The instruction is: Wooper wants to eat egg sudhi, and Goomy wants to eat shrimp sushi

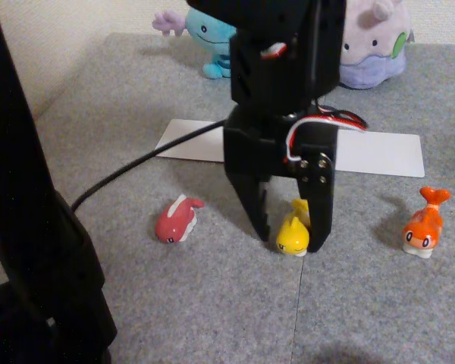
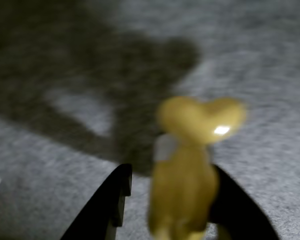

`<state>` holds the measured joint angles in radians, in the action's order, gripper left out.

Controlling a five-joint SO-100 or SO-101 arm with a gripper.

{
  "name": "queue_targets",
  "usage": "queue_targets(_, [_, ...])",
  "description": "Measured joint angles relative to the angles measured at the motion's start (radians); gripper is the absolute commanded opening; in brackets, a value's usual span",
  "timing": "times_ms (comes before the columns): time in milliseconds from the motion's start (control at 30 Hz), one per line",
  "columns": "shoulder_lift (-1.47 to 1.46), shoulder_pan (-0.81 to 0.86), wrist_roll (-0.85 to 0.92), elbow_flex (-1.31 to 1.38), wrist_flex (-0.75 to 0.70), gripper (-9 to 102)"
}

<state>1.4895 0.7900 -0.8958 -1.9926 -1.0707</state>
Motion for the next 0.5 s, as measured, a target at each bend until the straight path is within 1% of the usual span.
queue_targets(100, [-0.015,0.012,-0.003,0.006,0.018,5])
queue_targets(300, [-0.020,0.015,-0.020,0.018,-0.003,4])
queue_targets(367, [-0.002,-0.008,-0.055,0.017,-0.021,4])
queue_targets(500, [0.087,-0.117,-0.143,0.025,-0.064,4])
